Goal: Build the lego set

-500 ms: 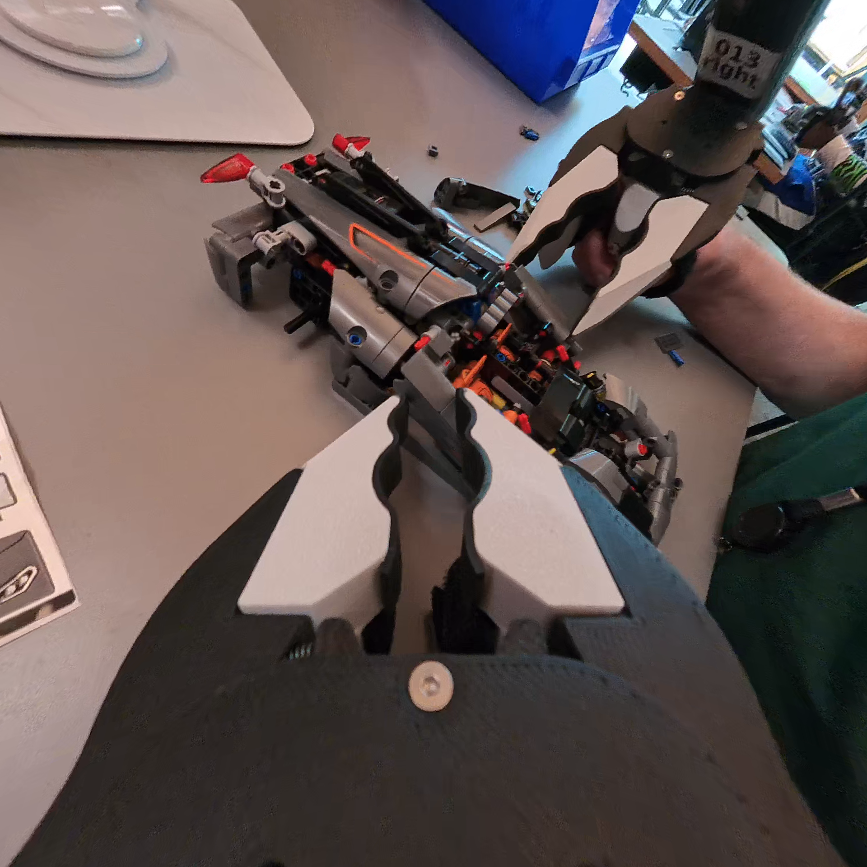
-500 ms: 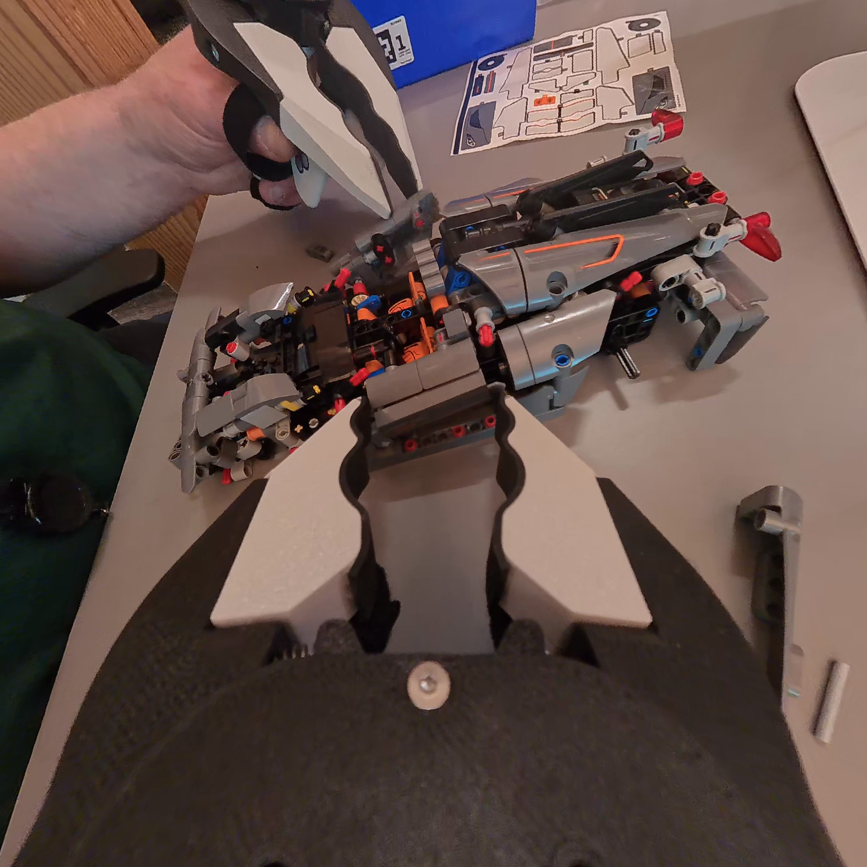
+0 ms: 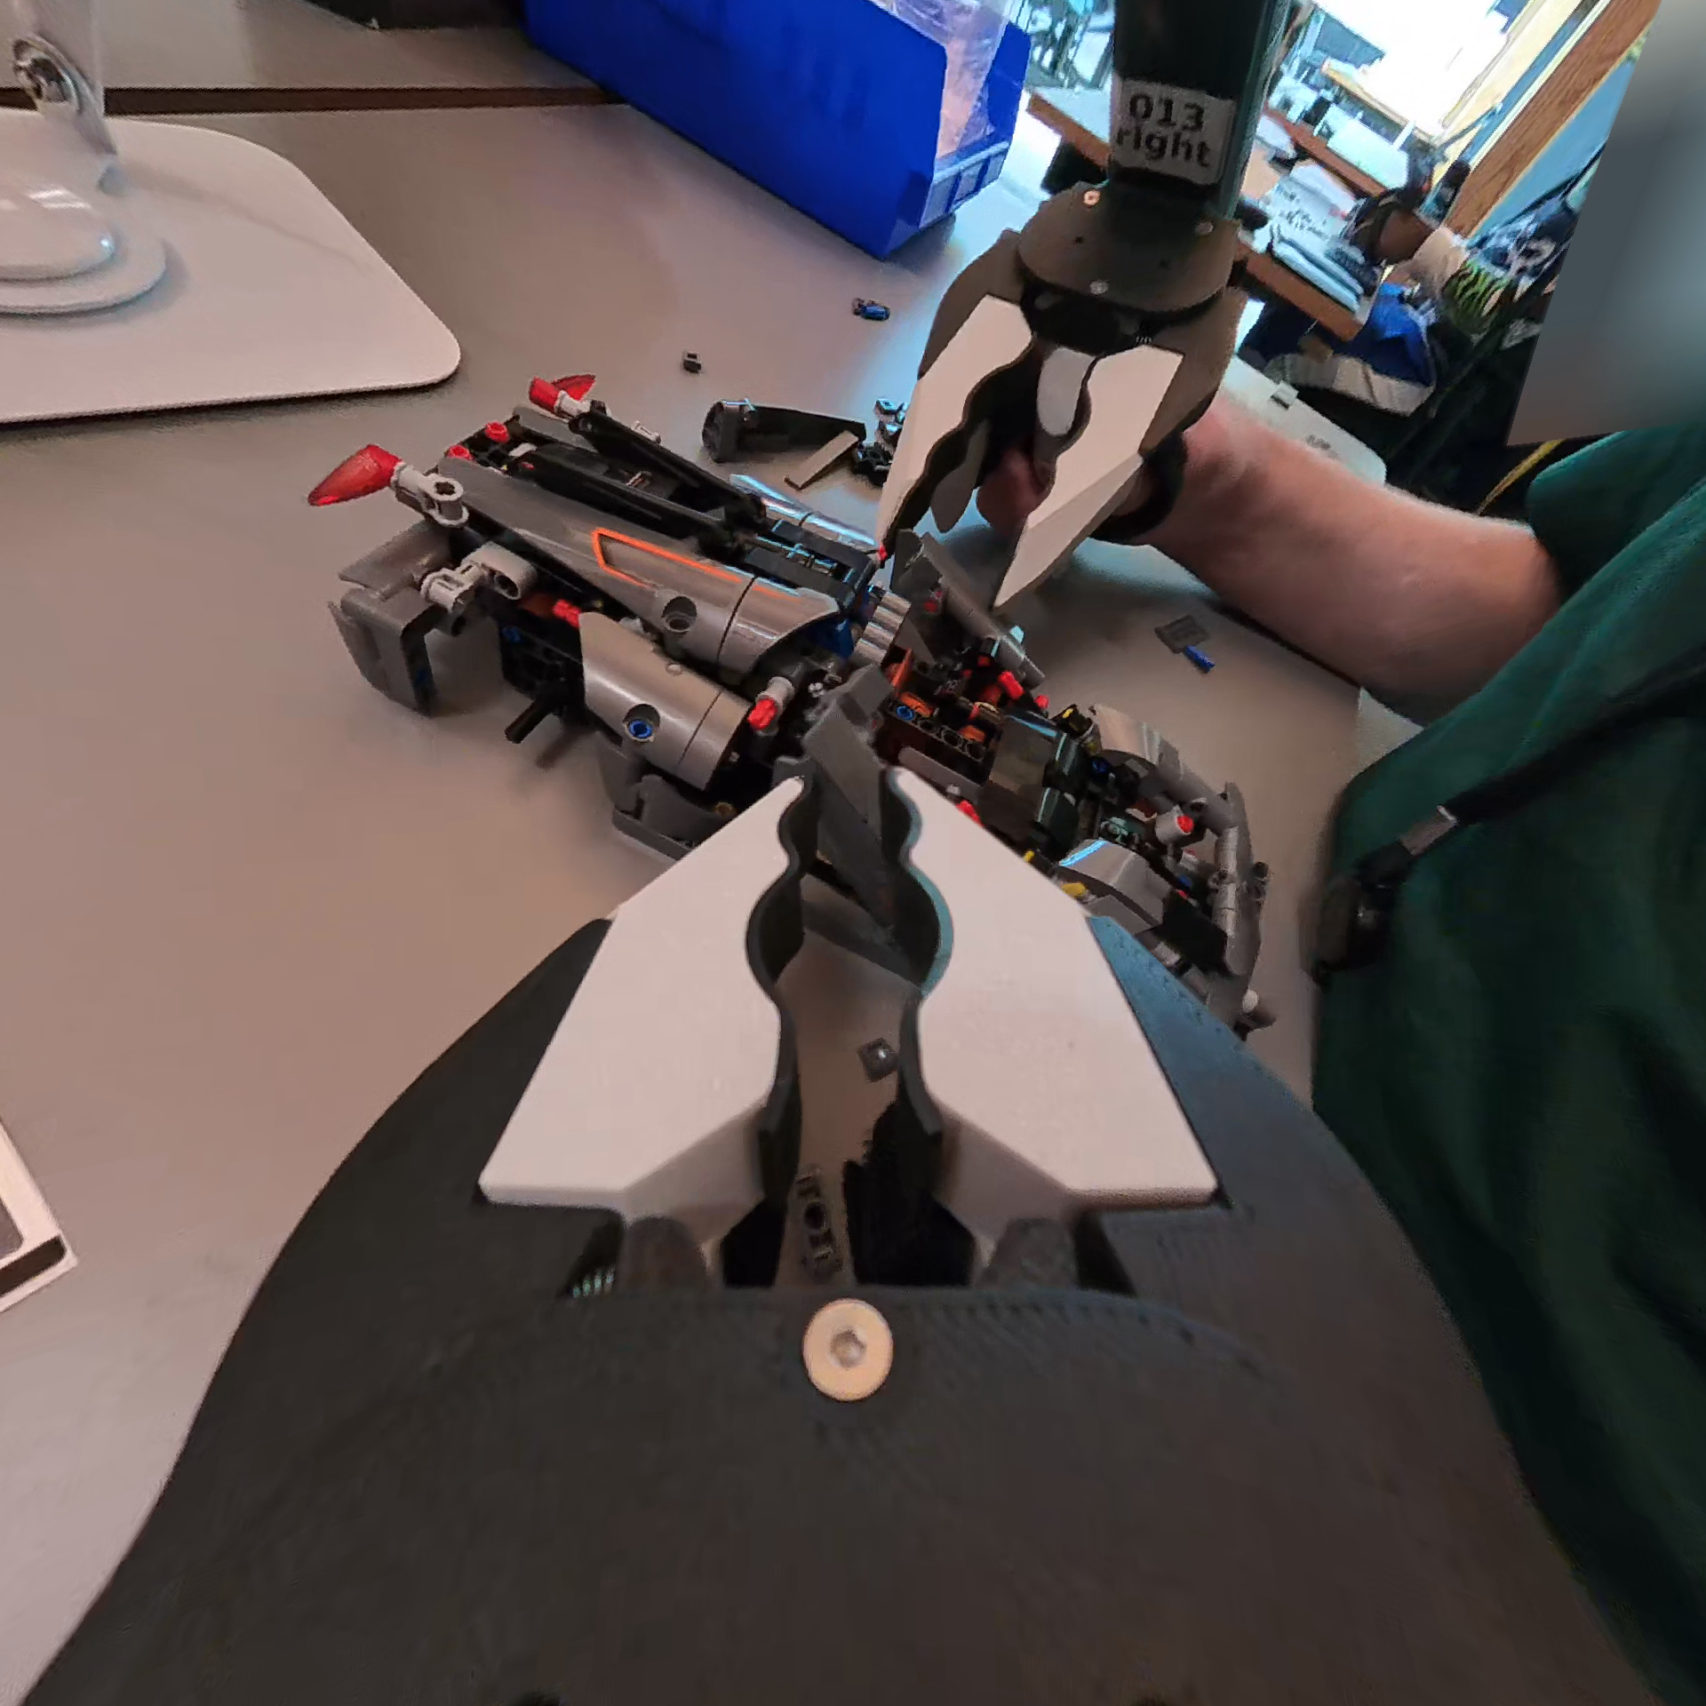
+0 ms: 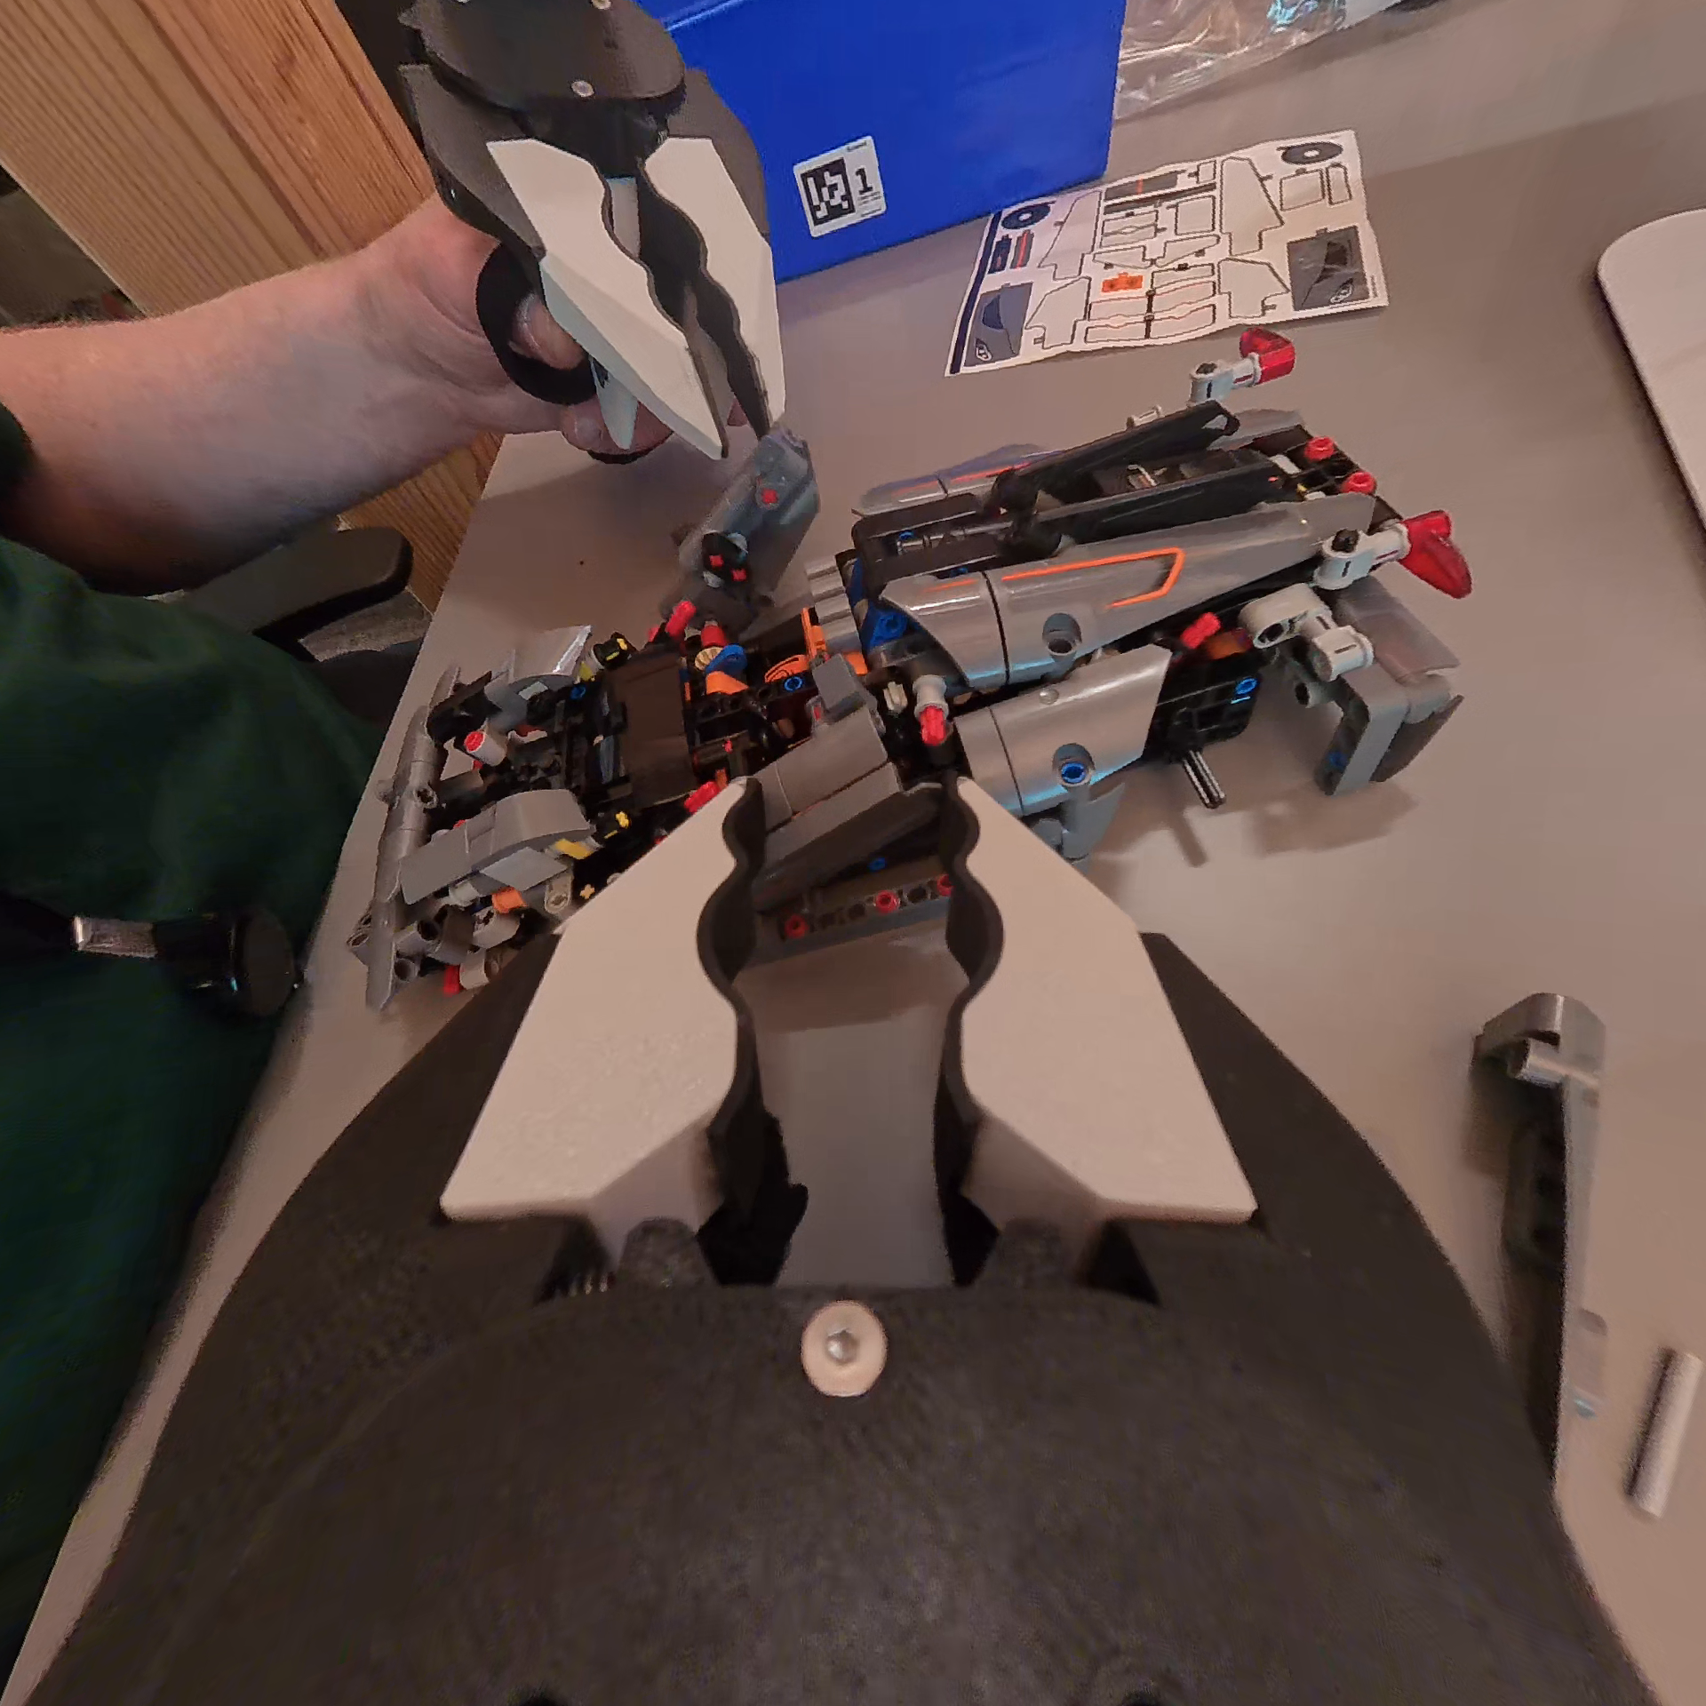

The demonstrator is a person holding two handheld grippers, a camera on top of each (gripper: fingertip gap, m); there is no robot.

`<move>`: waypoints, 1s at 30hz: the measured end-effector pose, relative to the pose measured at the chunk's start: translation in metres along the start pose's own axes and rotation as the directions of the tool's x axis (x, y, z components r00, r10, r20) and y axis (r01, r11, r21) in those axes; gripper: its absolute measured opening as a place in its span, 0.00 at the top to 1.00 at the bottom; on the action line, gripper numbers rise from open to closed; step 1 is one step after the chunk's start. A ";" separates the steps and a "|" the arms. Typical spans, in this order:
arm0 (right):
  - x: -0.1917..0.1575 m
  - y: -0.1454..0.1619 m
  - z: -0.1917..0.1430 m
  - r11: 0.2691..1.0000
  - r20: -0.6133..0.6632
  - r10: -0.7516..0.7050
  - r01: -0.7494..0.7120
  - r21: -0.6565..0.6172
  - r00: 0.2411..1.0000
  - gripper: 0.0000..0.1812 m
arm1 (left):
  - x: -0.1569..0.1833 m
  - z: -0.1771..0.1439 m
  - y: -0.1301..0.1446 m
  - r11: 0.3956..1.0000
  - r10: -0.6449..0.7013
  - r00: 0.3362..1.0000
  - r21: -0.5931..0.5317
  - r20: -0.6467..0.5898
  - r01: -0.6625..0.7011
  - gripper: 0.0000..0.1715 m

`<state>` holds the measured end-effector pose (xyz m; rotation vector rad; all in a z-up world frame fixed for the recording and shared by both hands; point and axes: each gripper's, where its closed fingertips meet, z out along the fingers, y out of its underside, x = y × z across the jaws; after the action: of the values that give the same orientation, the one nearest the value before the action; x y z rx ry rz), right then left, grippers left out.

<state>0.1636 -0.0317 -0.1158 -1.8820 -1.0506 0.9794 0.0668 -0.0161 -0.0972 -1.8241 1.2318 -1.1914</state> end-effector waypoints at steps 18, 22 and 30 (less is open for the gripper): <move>-0.001 -0.002 -0.003 0.999 0.029 0.034 -0.034 0.017 0.999 0.77 | -0.006 0.021 -0.002 0.995 -0.061 0.998 -0.081 -0.002 0.061 0.87; -0.001 -0.002 -0.003 0.999 0.030 0.037 -0.038 0.018 0.999 0.77 | -0.004 0.019 -0.003 0.995 -0.037 0.999 -0.091 0.007 0.037 0.88; -0.001 -0.002 -0.003 0.999 0.032 0.040 -0.041 0.020 0.999 0.77 | -0.003 0.016 -0.003 0.996 0.002 1.000 -0.094 0.014 0.000 0.89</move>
<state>0.1656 -0.0321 -0.1123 -1.8833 -1.0202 1.0427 0.0822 -0.0120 -0.1024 -1.8961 1.3001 -1.1353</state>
